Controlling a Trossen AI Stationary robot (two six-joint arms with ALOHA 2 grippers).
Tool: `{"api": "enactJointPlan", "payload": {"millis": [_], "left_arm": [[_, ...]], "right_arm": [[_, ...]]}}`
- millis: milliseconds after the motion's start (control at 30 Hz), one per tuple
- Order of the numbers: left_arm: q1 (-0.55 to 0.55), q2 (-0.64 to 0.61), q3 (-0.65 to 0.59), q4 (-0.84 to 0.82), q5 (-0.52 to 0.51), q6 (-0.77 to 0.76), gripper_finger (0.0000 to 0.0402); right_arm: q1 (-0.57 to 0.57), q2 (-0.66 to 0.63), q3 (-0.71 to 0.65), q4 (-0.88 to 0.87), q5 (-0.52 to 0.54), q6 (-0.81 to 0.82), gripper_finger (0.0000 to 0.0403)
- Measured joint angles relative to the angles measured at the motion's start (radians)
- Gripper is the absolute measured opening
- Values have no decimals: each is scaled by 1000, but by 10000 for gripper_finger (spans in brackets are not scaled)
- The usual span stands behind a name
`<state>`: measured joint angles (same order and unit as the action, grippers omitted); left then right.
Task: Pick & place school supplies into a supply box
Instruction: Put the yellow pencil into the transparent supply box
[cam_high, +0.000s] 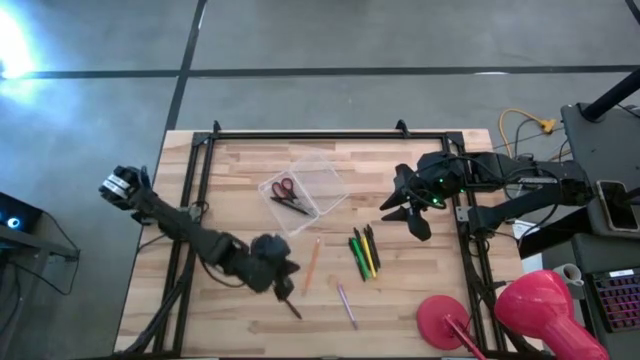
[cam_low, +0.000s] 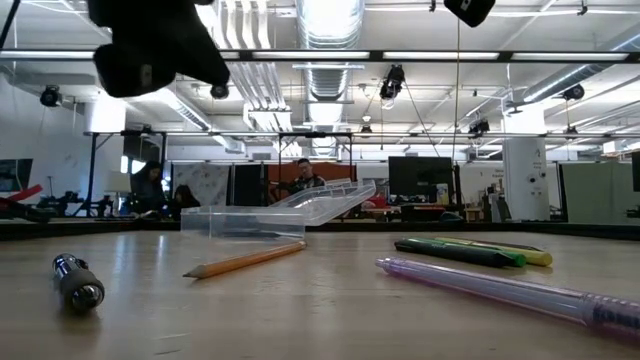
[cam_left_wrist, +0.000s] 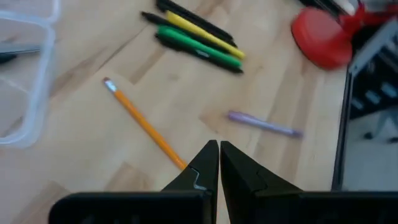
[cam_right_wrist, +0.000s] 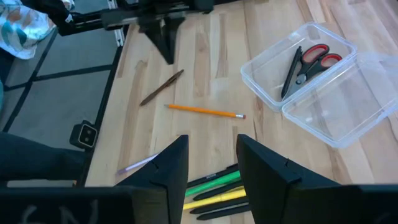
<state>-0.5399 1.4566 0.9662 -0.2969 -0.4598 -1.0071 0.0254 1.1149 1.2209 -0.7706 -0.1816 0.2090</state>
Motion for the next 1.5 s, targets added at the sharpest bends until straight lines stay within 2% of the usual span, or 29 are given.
{"api": "enactJointPlan", "payload": {"millis": [100,200,300,400,467,633,767,867,1033,1233,1500], "left_arm": [[-53,88,61,-7,-6,39,0],[-85,235,195,-77,-5,100,0],[-105,411,372,-281,-6,162,0],[-120,554,514,-486,-40,88,0],[-134,610,575,-560,-81,40,0],[-177,685,660,-560,-97,34,0],[-196,711,680,-559,-98,55,0],[-196,706,659,-579,-106,-6,0],[-186,678,658,-639,-169,-113,0],[-179,680,638,-593,-168,-94,0],[-166,680,568,-561,-164,-94,0]], "right_arm": [[0,0,0,0,0,0,121],[0,0,0,0,0,-4,120],[0,0,0,0,-1,-3,123],[0,0,0,1,-1,-45,126],[0,0,0,3,0,-96,128],[0,0,0,4,-1,-148,129],[0,0,0,7,-1,-61,124],[0,0,0,43,0,15,120],[0,0,0,95,10,22,118],[0,1,-11,97,105,20,121],[0,2,-62,100,110,24,116]]}}
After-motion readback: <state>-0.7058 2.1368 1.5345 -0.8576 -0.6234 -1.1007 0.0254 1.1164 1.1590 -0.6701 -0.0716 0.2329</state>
